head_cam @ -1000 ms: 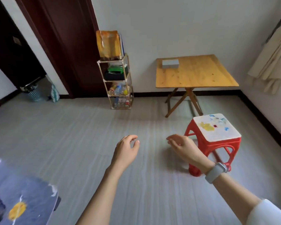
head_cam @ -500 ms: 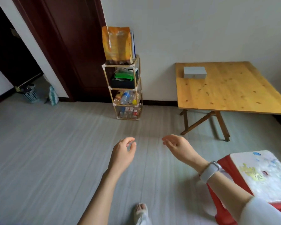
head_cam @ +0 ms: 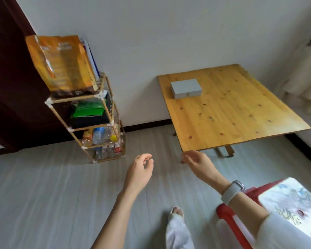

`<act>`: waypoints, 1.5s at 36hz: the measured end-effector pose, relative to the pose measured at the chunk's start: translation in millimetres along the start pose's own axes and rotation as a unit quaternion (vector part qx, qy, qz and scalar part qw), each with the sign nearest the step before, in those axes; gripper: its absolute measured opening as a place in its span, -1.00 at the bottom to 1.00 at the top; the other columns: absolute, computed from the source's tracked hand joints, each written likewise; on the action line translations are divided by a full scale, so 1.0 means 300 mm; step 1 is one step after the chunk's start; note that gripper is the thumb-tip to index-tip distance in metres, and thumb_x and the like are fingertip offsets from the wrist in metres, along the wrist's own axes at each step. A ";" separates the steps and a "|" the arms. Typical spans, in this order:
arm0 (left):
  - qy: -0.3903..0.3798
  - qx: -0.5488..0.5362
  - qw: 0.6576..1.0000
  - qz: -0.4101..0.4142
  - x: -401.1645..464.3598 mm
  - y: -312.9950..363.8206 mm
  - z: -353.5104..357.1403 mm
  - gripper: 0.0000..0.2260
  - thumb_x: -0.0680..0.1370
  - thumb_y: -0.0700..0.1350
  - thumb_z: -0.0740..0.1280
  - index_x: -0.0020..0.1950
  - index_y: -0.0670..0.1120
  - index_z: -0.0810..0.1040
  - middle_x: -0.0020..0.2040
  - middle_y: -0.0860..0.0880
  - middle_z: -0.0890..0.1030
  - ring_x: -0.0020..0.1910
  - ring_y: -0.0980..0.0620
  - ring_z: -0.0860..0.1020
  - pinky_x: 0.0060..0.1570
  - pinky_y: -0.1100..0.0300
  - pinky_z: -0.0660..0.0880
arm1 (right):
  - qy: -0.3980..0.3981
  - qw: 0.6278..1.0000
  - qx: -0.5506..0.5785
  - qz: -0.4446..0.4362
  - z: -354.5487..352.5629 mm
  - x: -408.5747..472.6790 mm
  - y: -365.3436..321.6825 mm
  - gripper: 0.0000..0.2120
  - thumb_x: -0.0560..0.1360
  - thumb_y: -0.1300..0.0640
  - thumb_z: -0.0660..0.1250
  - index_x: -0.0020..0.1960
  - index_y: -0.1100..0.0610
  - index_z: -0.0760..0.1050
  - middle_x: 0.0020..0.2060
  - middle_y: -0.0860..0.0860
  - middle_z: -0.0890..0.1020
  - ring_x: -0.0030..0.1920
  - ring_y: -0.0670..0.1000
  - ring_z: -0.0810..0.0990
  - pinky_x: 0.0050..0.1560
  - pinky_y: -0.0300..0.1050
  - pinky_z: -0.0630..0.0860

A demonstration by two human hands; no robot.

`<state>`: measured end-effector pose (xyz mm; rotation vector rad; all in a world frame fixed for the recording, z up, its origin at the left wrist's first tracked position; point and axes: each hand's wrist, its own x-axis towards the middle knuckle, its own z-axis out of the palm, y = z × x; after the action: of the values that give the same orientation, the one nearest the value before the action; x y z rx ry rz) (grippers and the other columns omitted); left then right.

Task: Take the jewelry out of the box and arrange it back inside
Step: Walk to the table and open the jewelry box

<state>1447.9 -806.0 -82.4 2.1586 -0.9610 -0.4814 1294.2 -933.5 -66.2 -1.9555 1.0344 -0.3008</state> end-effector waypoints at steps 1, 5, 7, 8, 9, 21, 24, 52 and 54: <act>-0.007 0.000 1.000 0.006 0.062 0.009 0.025 -0.79 0.57 -0.13 0.24 0.17 -0.12 0.53 0.12 -0.03 0.56 0.10 0.03 0.53 -0.02 0.30 0.35 | 0.006 1.000 0.004 0.008 -0.015 0.057 0.009 -0.79 0.54 0.18 0.19 0.06 0.14 0.56 -0.08 0.08 0.67 -0.03 0.05 0.61 -0.11 -0.17 0.43; -0.039 0.010 0.999 0.028 0.311 0.070 0.119 -0.78 0.57 -0.13 0.24 0.18 -0.12 0.54 0.12 -0.04 0.57 0.08 0.06 0.53 -0.01 0.35 0.34 | 0.028 0.998 0.041 0.034 -0.085 0.283 0.053 -0.80 0.54 0.19 0.17 0.04 0.12 0.56 -0.12 0.02 0.64 -0.07 0.01 0.58 -0.13 -0.20 0.40; -0.057 0.014 0.998 0.031 0.438 0.119 0.162 -0.77 0.57 -0.12 0.22 0.19 -0.10 0.52 0.14 -0.03 0.56 0.08 0.08 0.52 -0.02 0.36 0.33 | 0.033 0.997 0.051 0.044 -0.131 0.396 0.072 -0.81 0.54 0.20 0.16 0.01 0.09 0.54 -0.13 0.05 0.64 -0.11 0.07 0.58 -0.14 -0.16 0.42; -0.066 0.015 0.997 0.035 0.496 0.147 0.181 -0.77 0.58 -0.11 0.22 0.20 -0.09 0.52 0.14 -0.02 0.55 0.08 0.10 0.51 -0.02 0.37 0.32 | 0.036 0.997 0.051 0.050 -0.155 0.446 0.080 -0.81 0.55 0.20 0.16 0.01 0.10 0.54 -0.12 0.07 0.65 -0.10 0.09 0.59 -0.14 -0.14 0.43; -0.074 0.016 0.996 0.041 0.553 0.177 0.200 -0.77 0.58 -0.10 0.21 0.20 -0.08 0.52 0.15 -0.01 0.54 0.08 0.12 0.50 -0.03 0.38 0.31 | 0.040 0.996 0.049 0.059 -0.182 0.492 0.087 -0.80 0.55 0.19 0.15 0.03 0.11 0.54 -0.10 0.08 0.66 -0.09 0.09 0.59 -0.13 -0.14 0.44; -0.231 0.050 0.962 0.139 1.048 0.529 0.588 -0.73 0.60 -0.04 0.17 0.27 -0.06 0.46 0.21 0.02 0.49 0.13 0.11 0.47 0.02 0.31 0.39 | 0.153 0.968 0.088 0.176 -0.552 0.774 0.321 -0.75 0.57 0.19 0.11 0.14 0.18 0.51 -0.05 0.07 0.64 -0.08 0.15 0.61 -0.08 -0.03 0.52; -0.280 0.058 0.942 0.175 1.122 0.637 0.738 -0.74 0.60 -0.06 0.17 0.26 -0.08 0.46 0.20 -0.02 0.50 0.11 0.07 0.48 0.01 0.31 0.38 | 0.190 0.954 0.094 0.213 -0.648 0.786 0.416 -0.74 0.57 0.19 0.10 0.15 0.19 0.51 -0.07 0.09 0.64 -0.09 0.17 0.61 -0.12 -0.05 0.51; -0.378 0.047 0.916 0.124 1.482 1.087 1.552 -0.72 0.61 -0.03 0.13 0.30 -0.04 0.41 0.29 0.00 0.41 0.19 0.04 0.43 -0.01 0.24 0.37 | 0.149 0.937 0.077 0.308 -1.252 1.185 1.014 -0.71 0.59 0.17 0.06 0.20 0.19 0.47 0.05 0.12 0.62 -0.09 0.11 0.59 -0.20 -0.12 0.48; -0.337 0.044 0.936 0.098 1.510 1.061 1.551 -0.72 0.61 -0.03 0.14 0.30 -0.03 0.42 0.27 0.01 0.43 0.18 0.05 0.44 -0.01 0.26 0.36 | 0.118 0.950 0.070 0.280 -1.266 1.262 1.032 -0.72 0.59 0.18 0.07 0.19 0.20 0.47 0.06 0.12 0.61 -0.02 0.00 0.56 -0.14 -0.19 0.46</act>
<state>1319.1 -1510.5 -183.3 1.9631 -1.5690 -1.1370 1149.3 -1529.1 -155.4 -1.4449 1.6251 -0.2801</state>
